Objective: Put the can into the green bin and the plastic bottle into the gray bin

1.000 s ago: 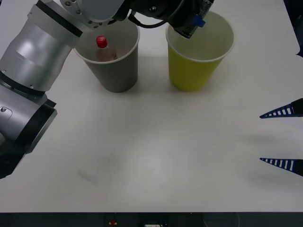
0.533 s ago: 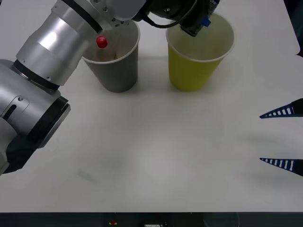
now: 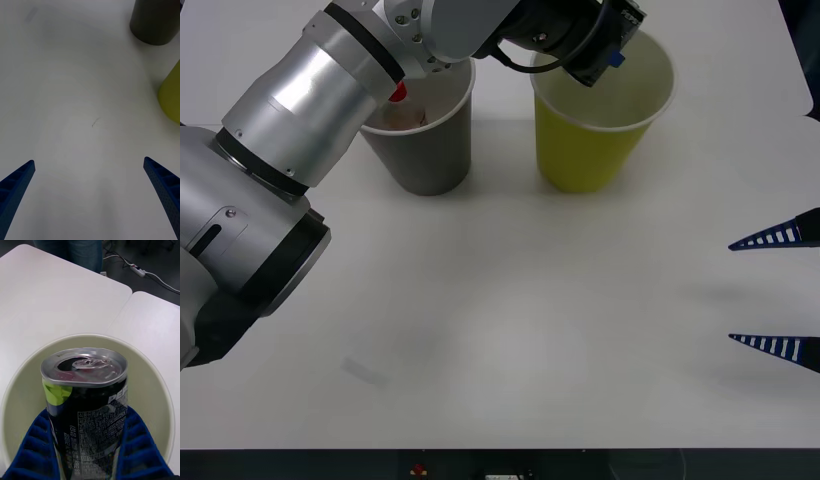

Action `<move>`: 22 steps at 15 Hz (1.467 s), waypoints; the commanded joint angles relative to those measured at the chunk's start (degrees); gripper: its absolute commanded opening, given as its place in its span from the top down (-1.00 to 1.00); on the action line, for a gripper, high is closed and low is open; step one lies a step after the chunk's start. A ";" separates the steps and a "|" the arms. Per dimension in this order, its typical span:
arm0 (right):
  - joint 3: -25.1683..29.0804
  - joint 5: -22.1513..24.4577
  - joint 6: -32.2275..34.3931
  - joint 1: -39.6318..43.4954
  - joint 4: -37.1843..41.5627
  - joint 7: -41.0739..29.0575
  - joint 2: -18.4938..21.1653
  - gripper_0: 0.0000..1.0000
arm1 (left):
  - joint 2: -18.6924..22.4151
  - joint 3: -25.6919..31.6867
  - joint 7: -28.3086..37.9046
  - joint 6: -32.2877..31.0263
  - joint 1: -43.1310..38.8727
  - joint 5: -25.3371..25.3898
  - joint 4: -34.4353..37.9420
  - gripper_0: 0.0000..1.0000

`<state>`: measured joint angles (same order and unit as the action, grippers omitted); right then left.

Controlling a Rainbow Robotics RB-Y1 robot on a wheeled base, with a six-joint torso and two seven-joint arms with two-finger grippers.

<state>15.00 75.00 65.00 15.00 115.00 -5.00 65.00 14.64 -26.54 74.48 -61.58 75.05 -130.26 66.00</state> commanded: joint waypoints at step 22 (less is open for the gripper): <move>0.00 0.00 0.00 0.00 0.00 0.00 0.00 -1.00 | 18.32 15.56 -22.01 -8.29 -22.58 21.01 27.08 -1.00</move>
<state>15.00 75.00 65.00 15.00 115.00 -5.00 65.00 32.56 -13.09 52.73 -66.92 53.71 -109.21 91.09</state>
